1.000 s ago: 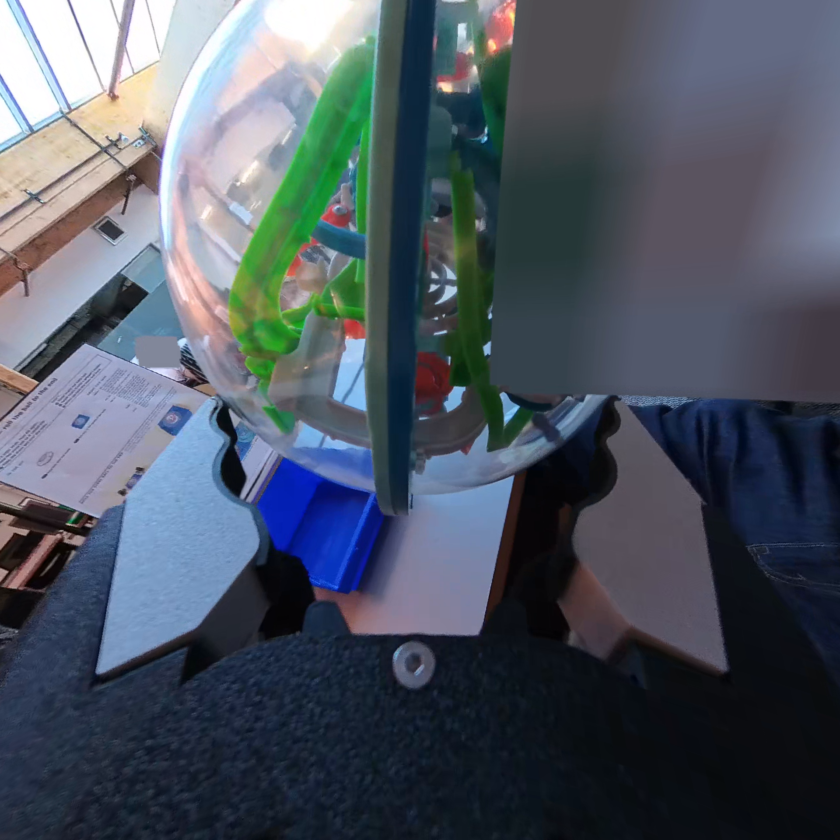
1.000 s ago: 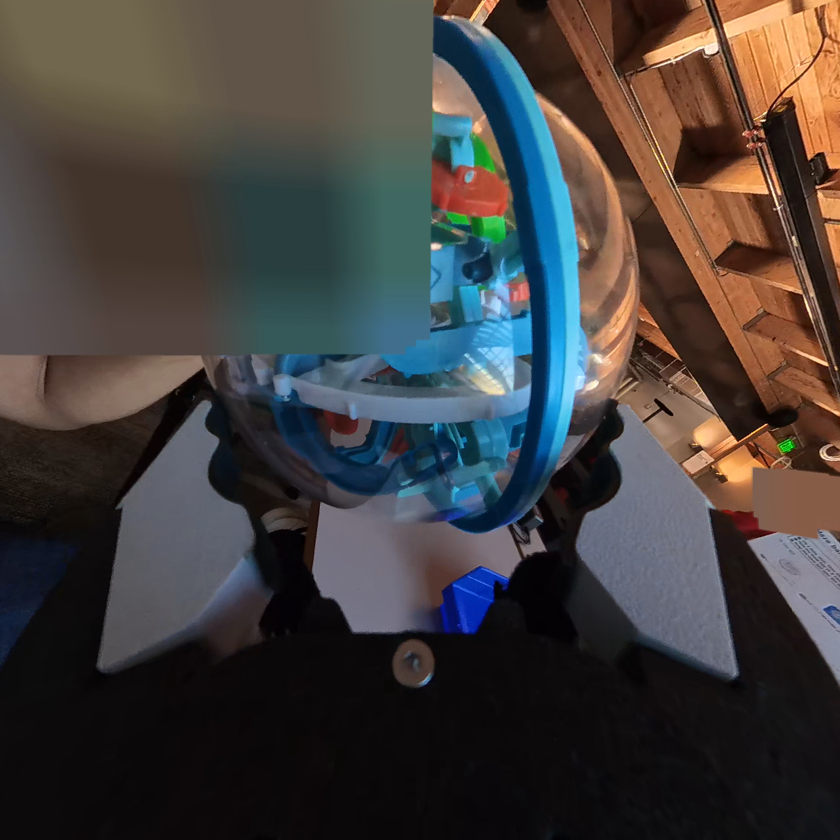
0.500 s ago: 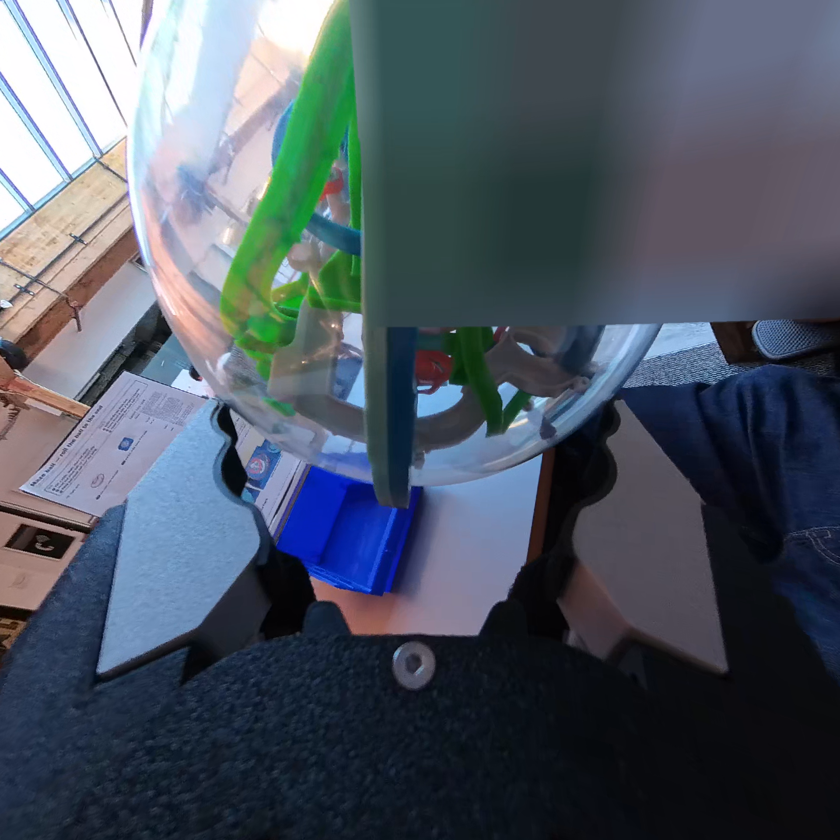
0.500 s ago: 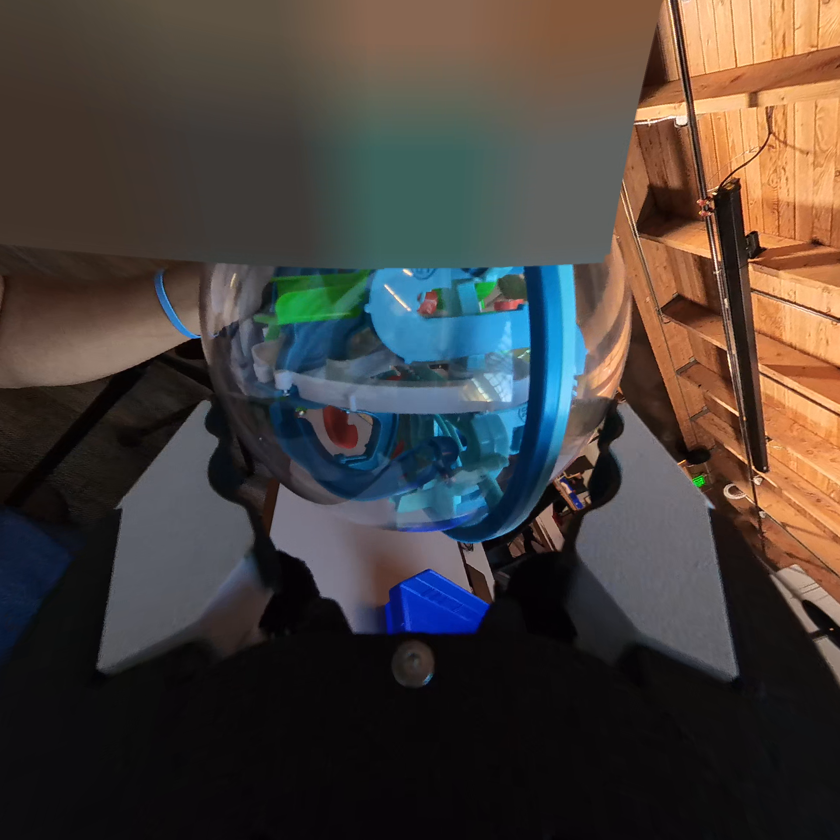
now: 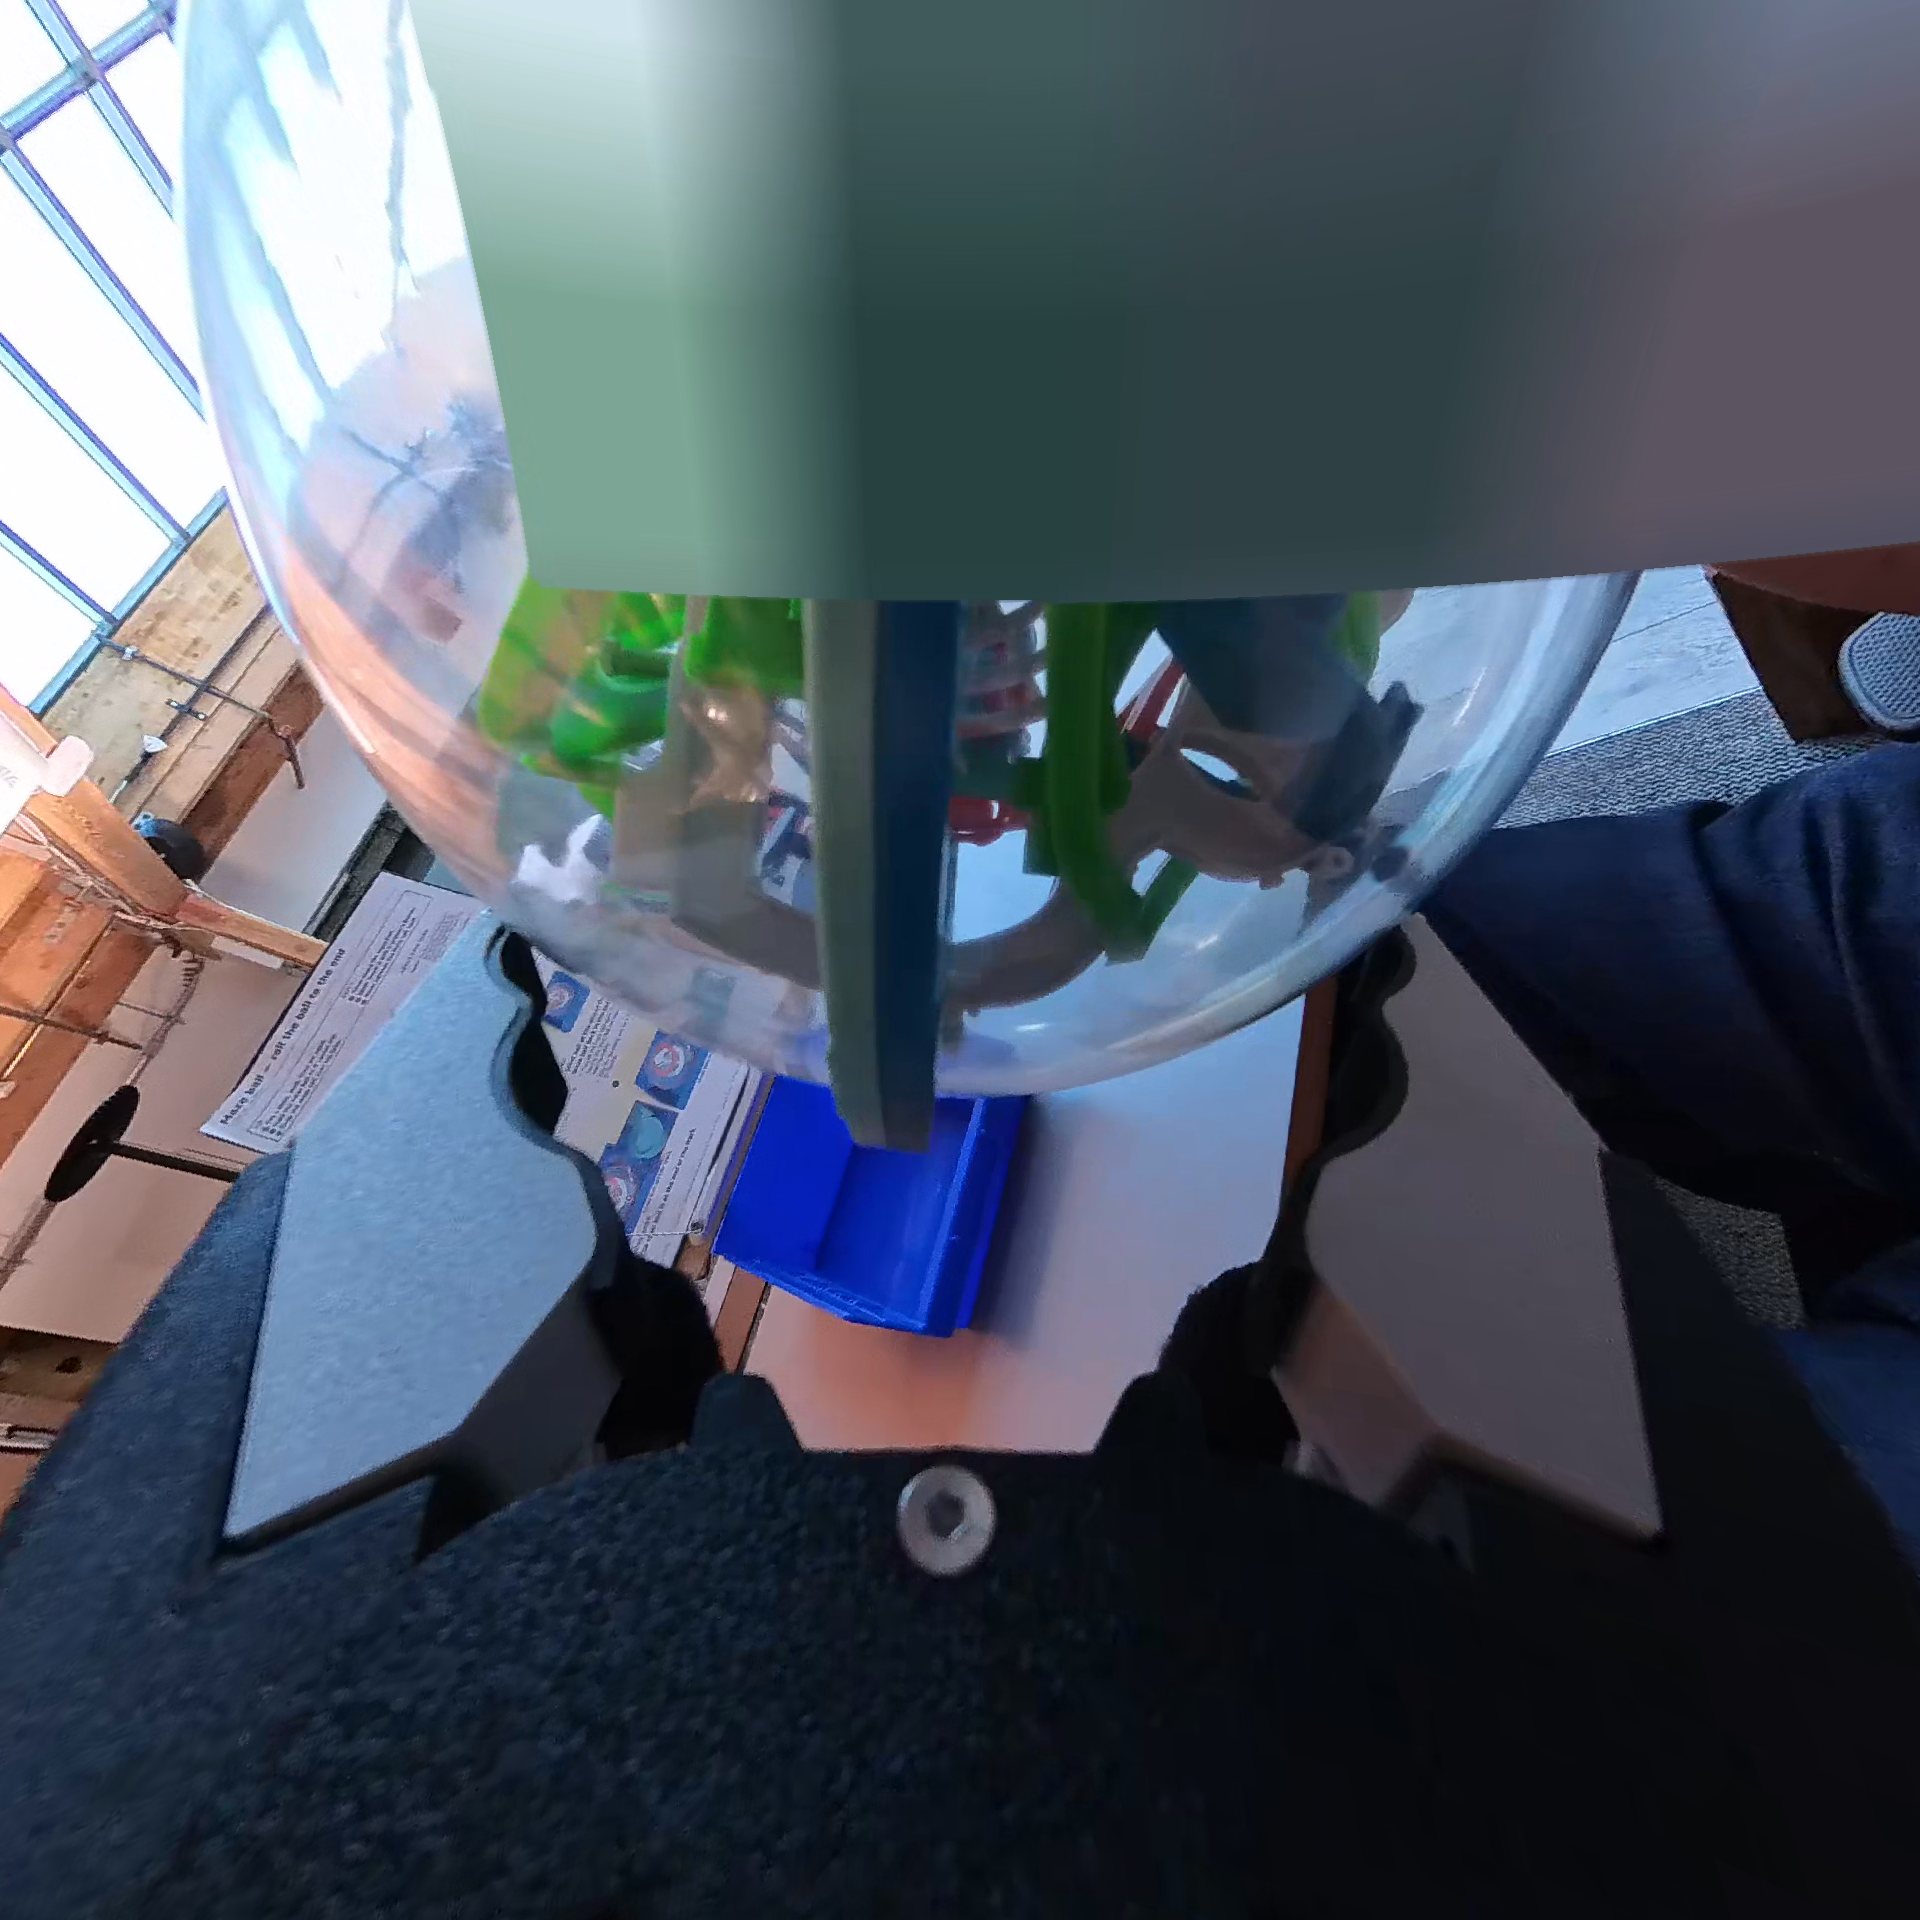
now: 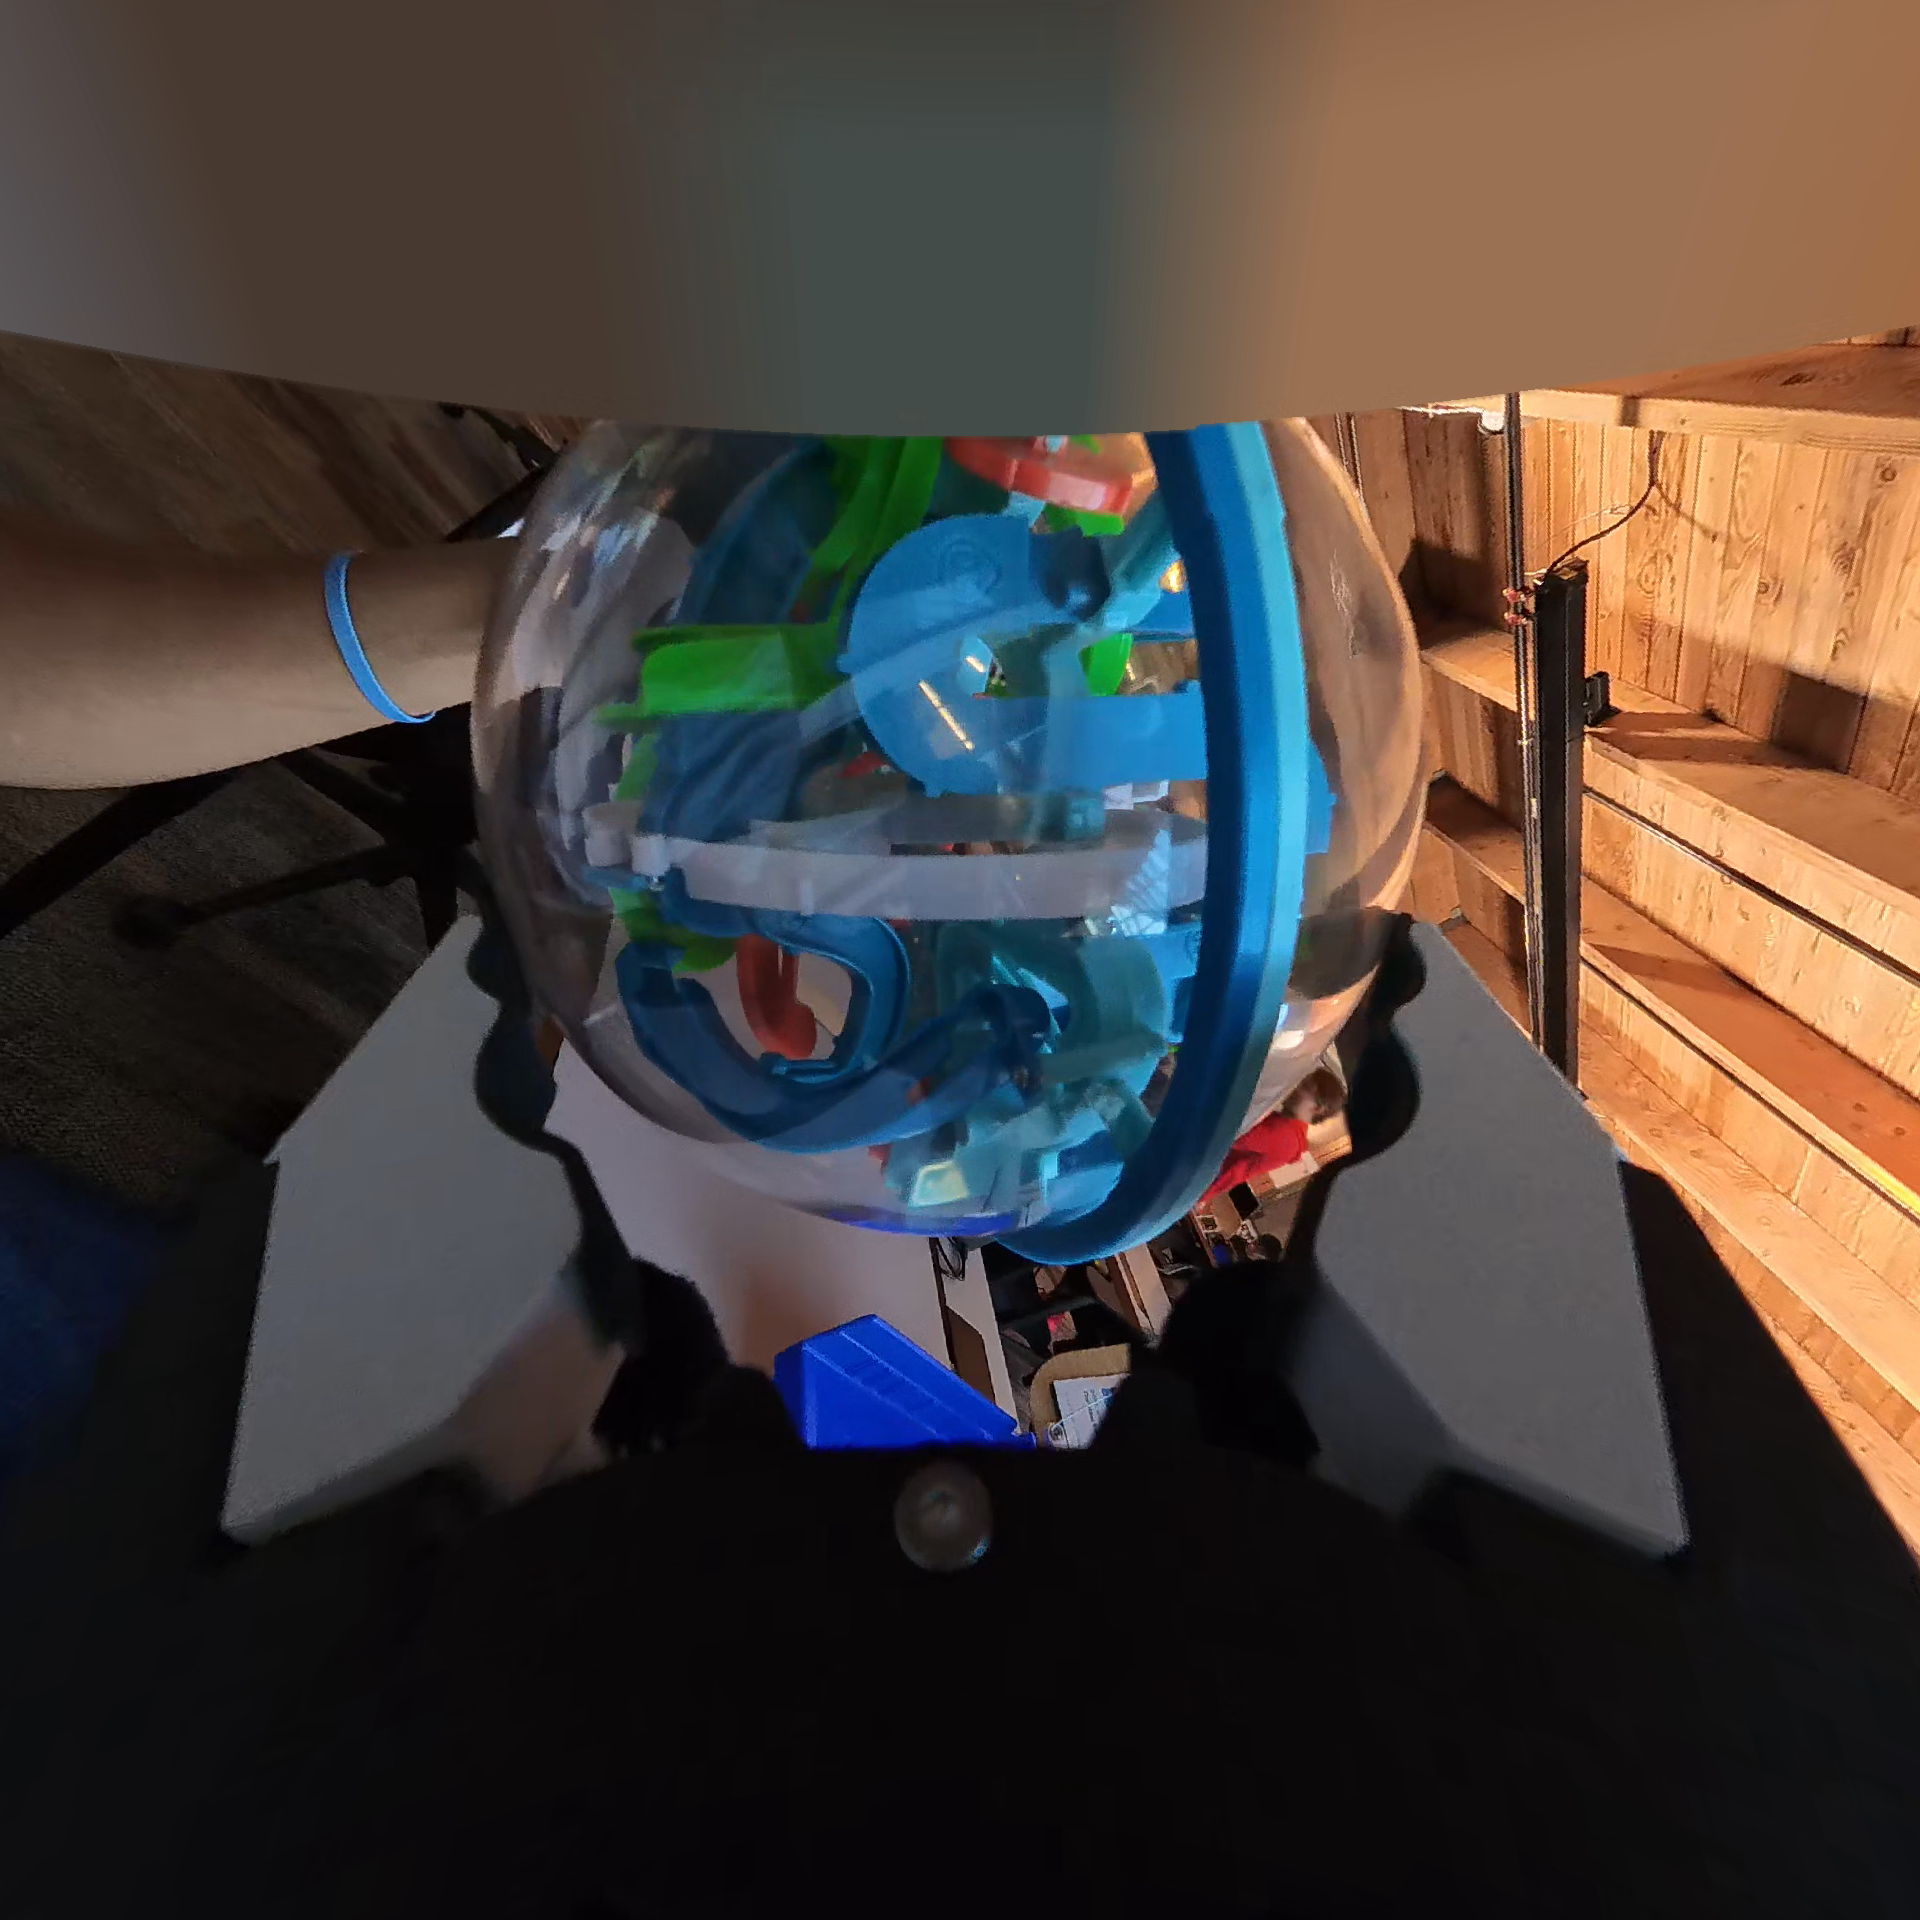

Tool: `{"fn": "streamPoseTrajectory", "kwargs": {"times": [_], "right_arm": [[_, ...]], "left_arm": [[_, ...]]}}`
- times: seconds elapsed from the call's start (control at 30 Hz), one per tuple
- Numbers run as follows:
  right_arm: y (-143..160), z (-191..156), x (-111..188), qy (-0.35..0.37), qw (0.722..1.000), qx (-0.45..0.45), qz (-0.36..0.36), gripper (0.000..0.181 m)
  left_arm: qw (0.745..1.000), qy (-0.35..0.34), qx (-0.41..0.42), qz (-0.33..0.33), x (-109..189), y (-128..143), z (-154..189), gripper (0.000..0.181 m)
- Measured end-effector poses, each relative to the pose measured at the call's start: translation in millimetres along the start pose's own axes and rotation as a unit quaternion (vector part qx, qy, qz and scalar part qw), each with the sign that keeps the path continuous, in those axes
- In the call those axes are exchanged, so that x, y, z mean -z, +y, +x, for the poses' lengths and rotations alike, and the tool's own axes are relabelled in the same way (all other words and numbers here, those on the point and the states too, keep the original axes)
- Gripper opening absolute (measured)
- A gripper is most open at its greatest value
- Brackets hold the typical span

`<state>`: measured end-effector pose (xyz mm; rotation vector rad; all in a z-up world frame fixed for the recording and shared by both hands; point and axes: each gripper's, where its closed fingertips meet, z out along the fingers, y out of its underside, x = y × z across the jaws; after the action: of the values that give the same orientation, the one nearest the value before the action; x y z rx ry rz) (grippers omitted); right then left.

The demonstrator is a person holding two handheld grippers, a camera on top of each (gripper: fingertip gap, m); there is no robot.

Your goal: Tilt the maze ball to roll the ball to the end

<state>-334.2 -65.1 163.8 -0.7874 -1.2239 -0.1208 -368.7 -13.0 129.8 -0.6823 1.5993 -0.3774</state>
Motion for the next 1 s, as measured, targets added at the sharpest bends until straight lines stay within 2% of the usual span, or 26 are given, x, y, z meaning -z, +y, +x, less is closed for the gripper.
{"fn": "streamPoseTrajectory", "kwargs": {"times": [0.2,0.77,0.9,1.0], "right_arm": [[-0.9,0.5,0.1,0.004,1.0,0.01,0.003,0.153],[0.7,1.5,0.6,0.025,0.996,0.082,-0.025,0.153],[-6.2,0.1,-2.5,0.01,1.0,0.009,0.001,0.153],[-24.8,5.8,-8.5,0.012,0.995,-0.068,0.066,0.154]], "left_arm": [[1.0,-0.011,-0.013,0.008,2.4,-4.0,-1.1,0.148],[0.995,-0.064,-0.071,-0.022,5.3,-3.2,-6.8,0.145],[1.0,-0.002,0.002,-0.003,2.9,1.5,0.0,0.144],[0.992,0.078,0.091,0.041,-0.3,2.3,6.6,0.145]]}}
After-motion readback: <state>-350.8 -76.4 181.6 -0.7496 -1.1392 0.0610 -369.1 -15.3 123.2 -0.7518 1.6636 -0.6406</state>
